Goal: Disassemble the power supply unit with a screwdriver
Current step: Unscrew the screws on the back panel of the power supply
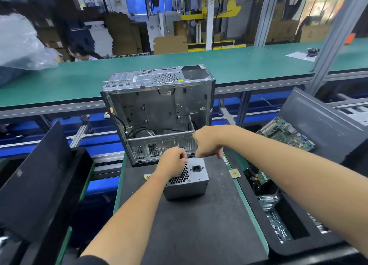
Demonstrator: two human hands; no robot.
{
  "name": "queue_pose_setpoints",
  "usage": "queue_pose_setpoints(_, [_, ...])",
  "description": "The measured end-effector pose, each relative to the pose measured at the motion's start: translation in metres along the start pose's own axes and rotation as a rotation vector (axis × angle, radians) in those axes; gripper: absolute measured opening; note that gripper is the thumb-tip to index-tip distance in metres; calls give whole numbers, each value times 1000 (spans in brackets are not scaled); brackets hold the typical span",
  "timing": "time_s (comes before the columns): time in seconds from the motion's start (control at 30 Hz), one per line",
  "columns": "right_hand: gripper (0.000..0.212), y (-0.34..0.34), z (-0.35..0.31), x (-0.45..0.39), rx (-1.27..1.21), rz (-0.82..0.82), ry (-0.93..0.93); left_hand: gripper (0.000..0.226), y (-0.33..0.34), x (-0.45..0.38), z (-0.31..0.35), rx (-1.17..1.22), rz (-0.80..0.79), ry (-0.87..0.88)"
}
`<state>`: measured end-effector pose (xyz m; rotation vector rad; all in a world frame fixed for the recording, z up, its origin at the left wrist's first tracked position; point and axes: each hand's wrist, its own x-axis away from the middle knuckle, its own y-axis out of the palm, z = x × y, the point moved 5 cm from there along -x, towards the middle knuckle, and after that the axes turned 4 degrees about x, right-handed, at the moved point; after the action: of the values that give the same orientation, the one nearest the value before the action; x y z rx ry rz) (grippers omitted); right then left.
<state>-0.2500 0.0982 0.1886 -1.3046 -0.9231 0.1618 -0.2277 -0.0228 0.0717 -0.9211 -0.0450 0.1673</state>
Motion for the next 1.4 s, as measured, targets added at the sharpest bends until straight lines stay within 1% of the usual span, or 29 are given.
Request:
queue_pose_setpoints(0.07, [14,2,-1,-1,-31,-5,17,21,0,0,3,-35,-2,6])
queue_pose_setpoints(0.1, [14,2,-1,-2,-47,-3,28,20,0,0,4,-49,-5,11])
queue_pose_setpoints(0.2, [25,4,1,-5,-59,19,52,17,1,2,5,-59,-7,26])
queue_pose_setpoints(0.37, [41,29,1,-19,-111,22,81,22,3,7,8,-108,50,70])
queue_pose_setpoints(0.43, [37,44,-2,-25,-62,1,84,20,3,7,8,-106,54,58])
queue_pose_setpoints(0.5, [22,57,-6,-34,-2,-19,68,23,2,7,9,-114,43,74])
queue_pose_setpoints(0.57, [12,62,-9,-42,-43,-7,82,25,0,8,10,-143,32,120])
queue_pose_setpoints(0.67, [21,63,-7,-51,-83,38,75,22,-2,9,11,-217,22,158])
queue_pose_setpoints(0.73, [7,63,-6,-53,-75,42,70,26,0,8,11,-265,14,141])
queue_pose_setpoints(0.8, [14,65,-4,-56,-33,25,75,25,1,8,11,-280,18,134])
queue_pose_setpoints(0.87, [6,68,-4,-58,4,-12,86,22,3,8,9,-293,22,159])
queue_pose_setpoints(0.97, [12,71,-3,-62,15,-24,78,19,6,6,5,-315,33,204])
queue_pose_setpoints(1.03, [17,70,-2,-63,7,-12,63,16,9,5,5,-393,16,238])
queue_pose_setpoints(1.1, [24,69,1,-65,3,2,56,10,13,5,5,-590,-3,304])
queue_pose_setpoints(1.2, [15,72,2,-67,-9,7,58,8,14,7,5,-778,22,348])
queue_pose_setpoints(1.23, [14,73,2,-68,-8,6,55,9,14,8,6,-807,38,364])
queue_pose_setpoints(1.33, [22,73,1,-69,4,14,31,11,13,7,10,-850,58,418])
queue_pose_setpoints(1.4, [24,73,2,-69,18,24,17,15,15,5,11,-844,62,415])
